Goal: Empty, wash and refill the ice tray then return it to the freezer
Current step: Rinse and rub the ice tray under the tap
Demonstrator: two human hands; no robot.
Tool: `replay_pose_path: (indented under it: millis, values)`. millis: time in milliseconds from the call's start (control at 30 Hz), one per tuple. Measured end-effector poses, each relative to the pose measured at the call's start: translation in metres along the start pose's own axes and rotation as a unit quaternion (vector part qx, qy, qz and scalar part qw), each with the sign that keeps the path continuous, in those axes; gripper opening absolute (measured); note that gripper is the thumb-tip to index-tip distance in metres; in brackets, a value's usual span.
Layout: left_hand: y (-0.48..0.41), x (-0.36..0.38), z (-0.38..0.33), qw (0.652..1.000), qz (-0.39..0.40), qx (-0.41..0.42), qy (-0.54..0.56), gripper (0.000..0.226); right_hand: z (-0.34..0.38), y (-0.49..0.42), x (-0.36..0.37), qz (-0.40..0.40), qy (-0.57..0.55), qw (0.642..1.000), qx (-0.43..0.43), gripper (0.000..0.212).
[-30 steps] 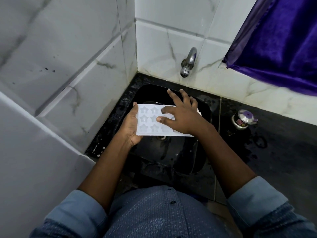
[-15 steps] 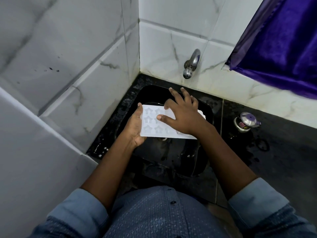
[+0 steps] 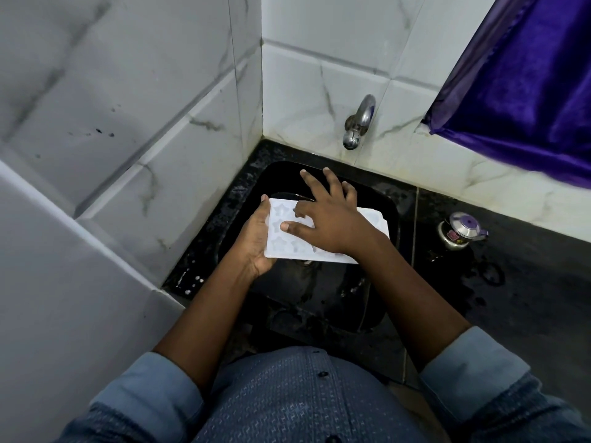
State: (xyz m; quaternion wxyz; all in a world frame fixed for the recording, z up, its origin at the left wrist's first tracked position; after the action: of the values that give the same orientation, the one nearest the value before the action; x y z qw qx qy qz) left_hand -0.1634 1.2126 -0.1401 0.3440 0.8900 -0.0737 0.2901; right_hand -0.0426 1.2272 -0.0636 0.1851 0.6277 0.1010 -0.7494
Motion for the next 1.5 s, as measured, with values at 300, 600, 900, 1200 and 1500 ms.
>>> replay_pose_path:
  millis: [300,600,900,1200,1500]
  values:
    - [0.0027,0.0006,-0.0023,1.0,0.016,-0.005,0.017,0.079,-0.0004,0.0034,-0.0025,-0.014,0.0,1.0,-0.005,0.06]
    - [0.0028,0.0002,0.0002,1.0,0.007,-0.004,0.011,0.074,0.0023,-0.0019,-0.0026,-0.011,-0.012,1.0,-0.001,0.051]
    - [0.0012,-0.0024,-0.0022,1.0,-0.002,0.005,0.014,0.076,0.0003,-0.0041,-0.0033,-0.014,-0.022,1.0,0.005,0.054]
    - [0.0001,-0.0044,-0.0044,1.0,-0.006,0.013,0.006,0.08,0.0001,-0.0014,-0.0049,-0.003,-0.017,1.0,0.005,0.057]
    - [-0.0016,-0.0016,-0.0013,1.0,-0.001,0.019,0.009,0.076,0.004,-0.0016,-0.0039,-0.031,-0.037,0.999,-0.003,0.047]
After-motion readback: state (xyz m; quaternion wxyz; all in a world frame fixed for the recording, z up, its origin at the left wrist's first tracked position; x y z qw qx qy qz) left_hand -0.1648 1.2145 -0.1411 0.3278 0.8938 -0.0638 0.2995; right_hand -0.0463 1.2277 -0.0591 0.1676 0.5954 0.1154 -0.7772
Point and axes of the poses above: each hand's wrist, its own y-axis away from the middle knuckle, its own x-axis out of the palm, z = x × y, the point moved 7 cm from there along -y, towards the middle knuckle, and after that the axes turned 4 degrees about -x, right-handed, at the moved point
